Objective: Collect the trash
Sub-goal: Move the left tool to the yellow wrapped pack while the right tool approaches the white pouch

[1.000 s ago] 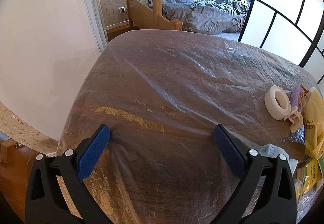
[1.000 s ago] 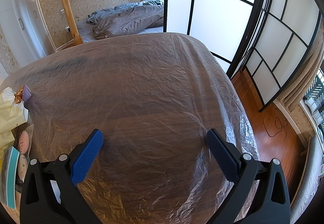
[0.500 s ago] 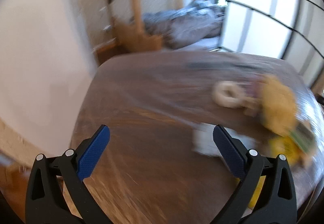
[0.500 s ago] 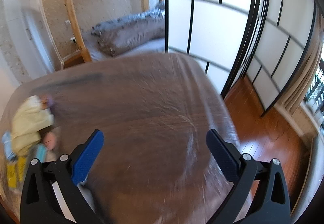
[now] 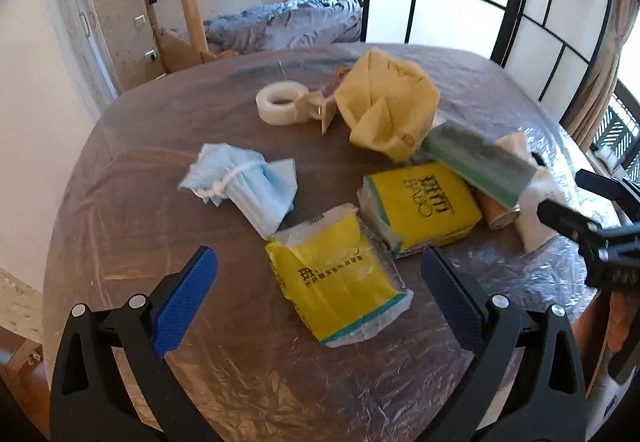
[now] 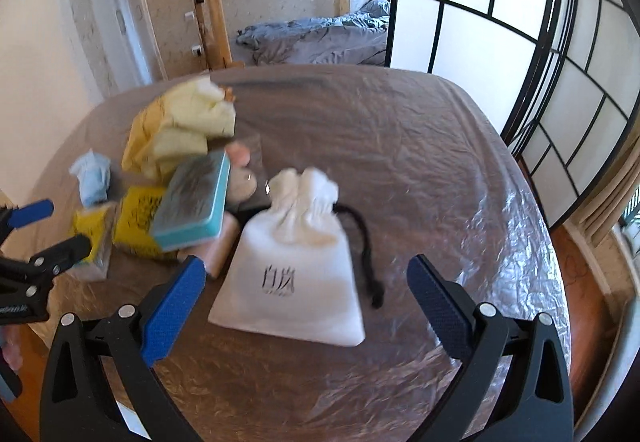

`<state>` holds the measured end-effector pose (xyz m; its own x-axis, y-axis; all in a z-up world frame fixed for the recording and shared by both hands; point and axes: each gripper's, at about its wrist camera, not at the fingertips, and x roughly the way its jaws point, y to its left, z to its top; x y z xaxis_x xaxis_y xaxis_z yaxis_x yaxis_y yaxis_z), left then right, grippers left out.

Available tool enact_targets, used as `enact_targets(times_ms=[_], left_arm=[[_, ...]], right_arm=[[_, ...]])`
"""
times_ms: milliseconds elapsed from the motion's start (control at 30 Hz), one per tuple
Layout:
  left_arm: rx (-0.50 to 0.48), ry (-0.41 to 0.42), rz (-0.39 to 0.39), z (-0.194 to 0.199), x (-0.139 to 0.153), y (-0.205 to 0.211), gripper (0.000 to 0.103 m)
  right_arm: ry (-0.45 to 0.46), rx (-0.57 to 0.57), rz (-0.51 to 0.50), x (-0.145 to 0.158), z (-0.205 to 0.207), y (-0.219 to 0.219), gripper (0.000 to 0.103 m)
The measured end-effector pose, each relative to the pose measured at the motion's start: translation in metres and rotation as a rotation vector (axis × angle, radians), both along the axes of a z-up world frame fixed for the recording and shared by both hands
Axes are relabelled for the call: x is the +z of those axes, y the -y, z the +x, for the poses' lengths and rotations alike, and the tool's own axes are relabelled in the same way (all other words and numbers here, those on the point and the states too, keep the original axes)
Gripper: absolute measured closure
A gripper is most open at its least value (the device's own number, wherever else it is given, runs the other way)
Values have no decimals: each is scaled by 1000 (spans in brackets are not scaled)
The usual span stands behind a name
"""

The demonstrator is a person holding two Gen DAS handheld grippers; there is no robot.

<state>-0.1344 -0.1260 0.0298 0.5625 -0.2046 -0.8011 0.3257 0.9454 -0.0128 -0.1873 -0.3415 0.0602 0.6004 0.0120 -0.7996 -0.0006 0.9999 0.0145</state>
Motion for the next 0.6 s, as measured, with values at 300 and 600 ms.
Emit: enact_targets(times_ms=[300,600], left_arm=[[-11,-25,5,3,-19,6,18],[-54,-3,11,-7,-20,4,37]], right_arm=[[-23,-18,-44,-19,3,-7,4],[-27,30,33,-21,0,0,45]])
